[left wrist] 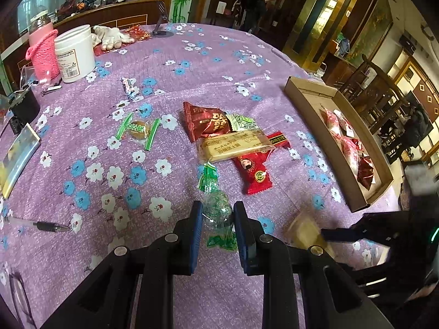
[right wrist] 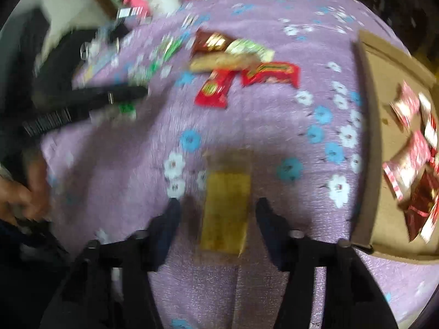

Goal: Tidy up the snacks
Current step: 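Carry the green-wrapped candy and yellow cake packet over the cardboard tray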

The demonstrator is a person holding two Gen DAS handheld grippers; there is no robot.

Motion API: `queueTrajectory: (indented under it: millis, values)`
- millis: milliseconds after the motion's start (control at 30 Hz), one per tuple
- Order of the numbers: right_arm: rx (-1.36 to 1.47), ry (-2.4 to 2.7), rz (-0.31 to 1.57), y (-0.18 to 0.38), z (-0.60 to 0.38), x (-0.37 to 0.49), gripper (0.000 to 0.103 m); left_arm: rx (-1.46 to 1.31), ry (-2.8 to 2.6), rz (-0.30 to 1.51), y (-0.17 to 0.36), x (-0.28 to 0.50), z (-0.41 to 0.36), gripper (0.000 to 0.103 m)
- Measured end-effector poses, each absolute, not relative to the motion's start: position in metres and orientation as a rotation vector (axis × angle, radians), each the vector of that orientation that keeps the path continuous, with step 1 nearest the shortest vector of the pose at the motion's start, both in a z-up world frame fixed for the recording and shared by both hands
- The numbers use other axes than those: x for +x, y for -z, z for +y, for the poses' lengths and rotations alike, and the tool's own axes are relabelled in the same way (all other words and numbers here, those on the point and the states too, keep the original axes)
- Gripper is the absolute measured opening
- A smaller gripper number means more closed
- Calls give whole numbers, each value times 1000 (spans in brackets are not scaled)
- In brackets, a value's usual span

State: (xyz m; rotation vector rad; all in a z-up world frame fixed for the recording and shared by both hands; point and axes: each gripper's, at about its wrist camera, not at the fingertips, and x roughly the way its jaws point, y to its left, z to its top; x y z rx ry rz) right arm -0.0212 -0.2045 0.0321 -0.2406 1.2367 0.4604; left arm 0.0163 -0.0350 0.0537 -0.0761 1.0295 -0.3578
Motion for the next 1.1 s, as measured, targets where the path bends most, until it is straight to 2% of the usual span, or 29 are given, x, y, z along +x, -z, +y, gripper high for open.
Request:
queueTrajectory:
  millis: [133, 600, 1100]
  values:
    - [-377, -447, 1192, -31, -189, -30, 32, -64, 367, 1017, -58, 9, -37, 23]
    - [96, -416, 1138, -64, -264, -14, 32, -53, 454, 986, -78, 7, -72, 23]
    - [317, -301, 1032, -91, -374, -13, 32, 43, 642, 979, -94, 15, -191, 23]
